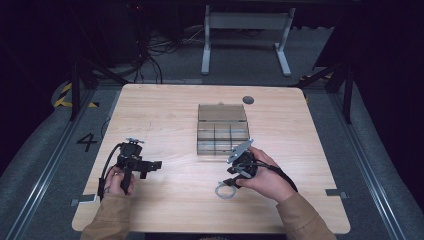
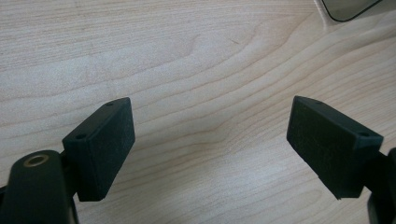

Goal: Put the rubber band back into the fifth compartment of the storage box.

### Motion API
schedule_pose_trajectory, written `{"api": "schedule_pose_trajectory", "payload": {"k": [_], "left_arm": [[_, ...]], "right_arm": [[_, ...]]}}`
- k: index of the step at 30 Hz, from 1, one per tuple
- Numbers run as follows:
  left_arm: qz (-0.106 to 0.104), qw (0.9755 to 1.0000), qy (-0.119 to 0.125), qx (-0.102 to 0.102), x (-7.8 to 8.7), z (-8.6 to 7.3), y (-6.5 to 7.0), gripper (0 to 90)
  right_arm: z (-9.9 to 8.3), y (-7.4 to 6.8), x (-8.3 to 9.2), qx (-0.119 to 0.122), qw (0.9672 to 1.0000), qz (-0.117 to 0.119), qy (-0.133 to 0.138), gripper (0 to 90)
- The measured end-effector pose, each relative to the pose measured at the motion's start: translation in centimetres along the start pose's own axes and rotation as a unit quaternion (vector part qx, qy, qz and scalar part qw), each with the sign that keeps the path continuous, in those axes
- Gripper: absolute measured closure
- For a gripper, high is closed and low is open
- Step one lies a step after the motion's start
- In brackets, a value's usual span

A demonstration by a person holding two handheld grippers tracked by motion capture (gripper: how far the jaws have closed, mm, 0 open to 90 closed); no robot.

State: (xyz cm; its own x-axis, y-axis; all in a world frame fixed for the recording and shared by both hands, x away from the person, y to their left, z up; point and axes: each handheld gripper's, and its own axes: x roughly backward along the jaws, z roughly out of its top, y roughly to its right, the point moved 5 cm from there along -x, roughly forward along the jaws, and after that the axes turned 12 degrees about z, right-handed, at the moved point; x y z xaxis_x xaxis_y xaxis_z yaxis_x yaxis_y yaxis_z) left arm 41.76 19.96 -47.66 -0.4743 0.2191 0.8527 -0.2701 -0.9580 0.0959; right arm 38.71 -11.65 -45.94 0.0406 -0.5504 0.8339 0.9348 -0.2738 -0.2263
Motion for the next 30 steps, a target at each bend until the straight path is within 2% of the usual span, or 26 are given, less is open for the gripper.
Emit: {"api": "schedule_pose_trajectory", "payload": {"k": [8,18,26,27,30], "left_arm": [[0.0,1.0,-0.001,-0.001,0.0,0.0,0.0,15.8],[0.001,1.0,0.0,-0.001,0.0,0.0,-0.1,15.9],[0.0,1.0,-0.001,0.0,0.0,0.0,0.0,15.8],[0.0,1.0,-0.001,0.0,0.0,0.0,0.0,15.8],[0.0,1.0,0.0,0.0,0.0,0.0,0.0,15.8]], "right_arm": [[-0.4,0.4,-2.0,0.008,0.9998,0.009,-0.017,57.5],[-0.4,0.4,-2.7,0.033,0.999,0.0,-0.03,63.9],[-0.4,0.3,-2.7,0.043,0.9983,-0.006,-0.041,74.8],[-0.4,0.3,-2.7,0.045,0.9981,-0.007,-0.043,79.7],[-0.4,0.2,-2.8,0.046,0.998,-0.005,-0.044,85.1]]}}
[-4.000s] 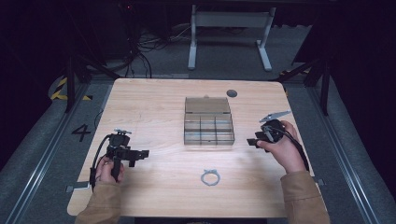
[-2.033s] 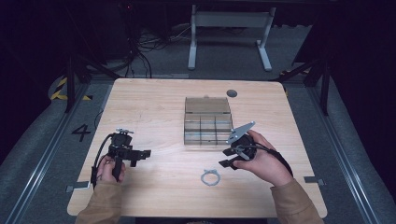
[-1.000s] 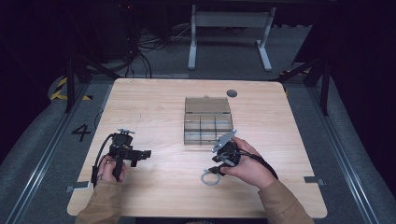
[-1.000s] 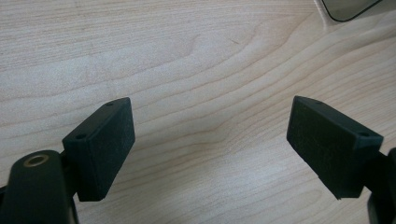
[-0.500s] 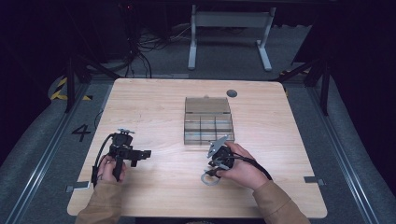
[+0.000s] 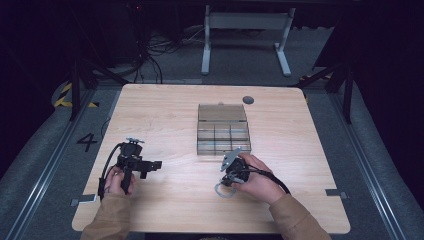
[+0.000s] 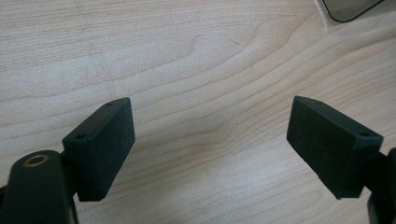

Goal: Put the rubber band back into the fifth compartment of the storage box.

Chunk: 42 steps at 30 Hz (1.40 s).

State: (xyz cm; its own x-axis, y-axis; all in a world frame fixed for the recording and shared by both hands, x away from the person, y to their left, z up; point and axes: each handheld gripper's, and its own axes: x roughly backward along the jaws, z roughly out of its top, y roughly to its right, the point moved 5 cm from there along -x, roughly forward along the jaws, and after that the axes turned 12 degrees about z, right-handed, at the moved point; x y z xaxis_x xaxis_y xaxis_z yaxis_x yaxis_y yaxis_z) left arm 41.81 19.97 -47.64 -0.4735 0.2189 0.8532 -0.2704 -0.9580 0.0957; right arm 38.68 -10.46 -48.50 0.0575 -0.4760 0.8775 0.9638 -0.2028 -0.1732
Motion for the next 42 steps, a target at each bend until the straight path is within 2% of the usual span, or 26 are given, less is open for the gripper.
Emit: {"api": "schedule_pose_trajectory", "payload": {"k": [3,12,17,26,33,42], "left_arm": [[0.0,1.0,0.0,0.0,0.0,0.0,0.0,15.9],[0.0,1.0,0.0,0.0,0.0,0.0,0.0,15.8],[0.0,1.0,0.0,-0.001,0.1,0.0,0.0,15.9],[0.001,1.0,0.001,-0.001,0.1,0.0,0.0,15.9],[0.0,1.0,0.0,0.0,0.0,0.0,0.0,15.8],[0.0,1.0,0.0,0.0,0.0,0.0,0.0,15.8]], "right_arm": [[0.0,-0.1,0.0,0.003,1.0,0.001,-0.002,85.8],[0.2,-0.5,0.3,-0.01,0.9999,0.012,0.004,86.2],[0.5,-1.0,1.0,-0.031,0.9989,0.028,0.02,86.2],[0.8,-1.3,2.5,-0.042,0.9977,0.028,0.044,86.2],[1.0,-1.6,3.9,-0.064,0.9948,0.033,0.072,86.2],[1.1,-1.7,5.5,-0.08,0.9905,0.032,0.107,86.3]]}}
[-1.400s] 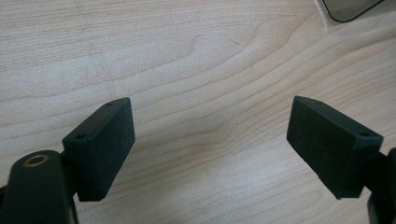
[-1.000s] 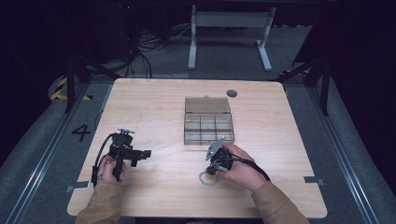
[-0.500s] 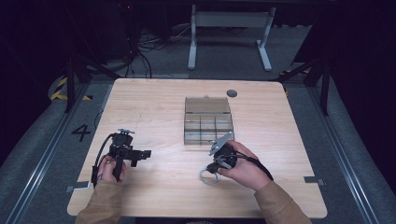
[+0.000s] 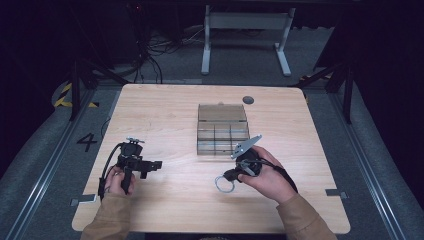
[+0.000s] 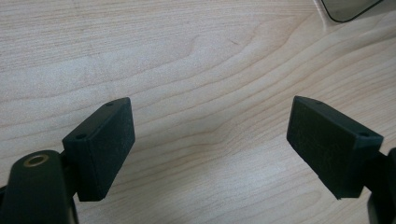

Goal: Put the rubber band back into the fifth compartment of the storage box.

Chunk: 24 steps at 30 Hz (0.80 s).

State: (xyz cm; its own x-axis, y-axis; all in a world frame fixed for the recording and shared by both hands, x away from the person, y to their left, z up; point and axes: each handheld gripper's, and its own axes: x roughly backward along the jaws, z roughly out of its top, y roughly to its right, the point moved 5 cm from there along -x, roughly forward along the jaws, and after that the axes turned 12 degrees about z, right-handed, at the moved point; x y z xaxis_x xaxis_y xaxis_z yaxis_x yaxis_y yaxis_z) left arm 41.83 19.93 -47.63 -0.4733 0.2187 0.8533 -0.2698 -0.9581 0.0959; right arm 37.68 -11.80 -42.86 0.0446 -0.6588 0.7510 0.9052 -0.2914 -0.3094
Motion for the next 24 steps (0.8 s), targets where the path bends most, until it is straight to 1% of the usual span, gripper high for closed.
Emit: {"api": "schedule_pose_trajectory", "payload": {"k": [2,9,15,17,24], "left_arm": [[0.0,1.0,0.0,0.0,0.0,0.0,0.0,15.8],[0.001,1.0,-0.001,0.002,0.0,0.0,0.0,15.8],[0.002,1.0,-0.003,0.001,-0.1,-0.2,0.0,15.8],[0.005,1.0,-0.004,0.002,-0.1,-0.2,0.0,15.9],[0.006,1.0,-0.003,0.005,-0.1,-0.1,-0.1,15.8]], "right_arm": [[0.1,0.0,0.3,-0.006,1.0,-0.002,0.005,86.3],[0.3,0.0,1.0,-0.004,0.9999,-0.01,0.013,86.4],[0.8,0.2,1.4,-0.011,0.9995,-0.016,0.025,86.4],[1.1,0.3,1.6,-0.01,0.9994,-0.024,0.024,86.4],[2.5,1.0,2.2,-0.014,0.9993,-0.031,0.016,86.4]]}}
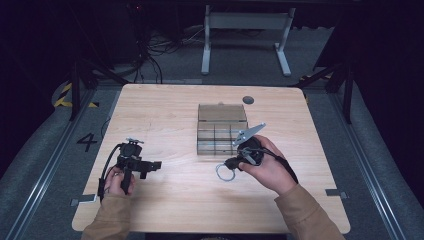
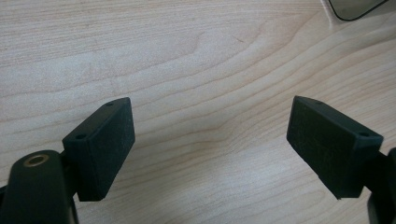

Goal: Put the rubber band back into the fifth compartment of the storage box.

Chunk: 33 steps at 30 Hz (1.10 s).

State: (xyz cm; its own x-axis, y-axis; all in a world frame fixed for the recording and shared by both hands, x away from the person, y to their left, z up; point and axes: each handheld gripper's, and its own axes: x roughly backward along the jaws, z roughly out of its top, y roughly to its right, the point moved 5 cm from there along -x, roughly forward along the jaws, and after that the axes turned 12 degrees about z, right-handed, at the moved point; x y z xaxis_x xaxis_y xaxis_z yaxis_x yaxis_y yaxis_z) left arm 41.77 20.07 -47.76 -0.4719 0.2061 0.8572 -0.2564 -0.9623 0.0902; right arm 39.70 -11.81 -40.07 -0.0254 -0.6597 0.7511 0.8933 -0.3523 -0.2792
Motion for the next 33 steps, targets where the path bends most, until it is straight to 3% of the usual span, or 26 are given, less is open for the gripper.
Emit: {"api": "schedule_pose_trajectory", "payload": {"k": [4,16,33], "left_arm": [[0.0,1.0,0.0,-0.001,0.0,0.0,0.0,15.9],[0.0,1.0,0.003,-0.003,0.1,0.0,0.0,15.8],[-0.003,1.0,0.004,-0.003,0.1,0.0,0.0,15.9]], "right_arm": [[1.1,0.6,0.6,0.001,1.0,-0.008,-0.002,86.3],[3.6,3.0,1.4,-0.036,0.9992,-0.015,0.0,86.3],[5.1,7.2,1.2,-0.086,0.9952,-0.035,0.031,86.3]]}}
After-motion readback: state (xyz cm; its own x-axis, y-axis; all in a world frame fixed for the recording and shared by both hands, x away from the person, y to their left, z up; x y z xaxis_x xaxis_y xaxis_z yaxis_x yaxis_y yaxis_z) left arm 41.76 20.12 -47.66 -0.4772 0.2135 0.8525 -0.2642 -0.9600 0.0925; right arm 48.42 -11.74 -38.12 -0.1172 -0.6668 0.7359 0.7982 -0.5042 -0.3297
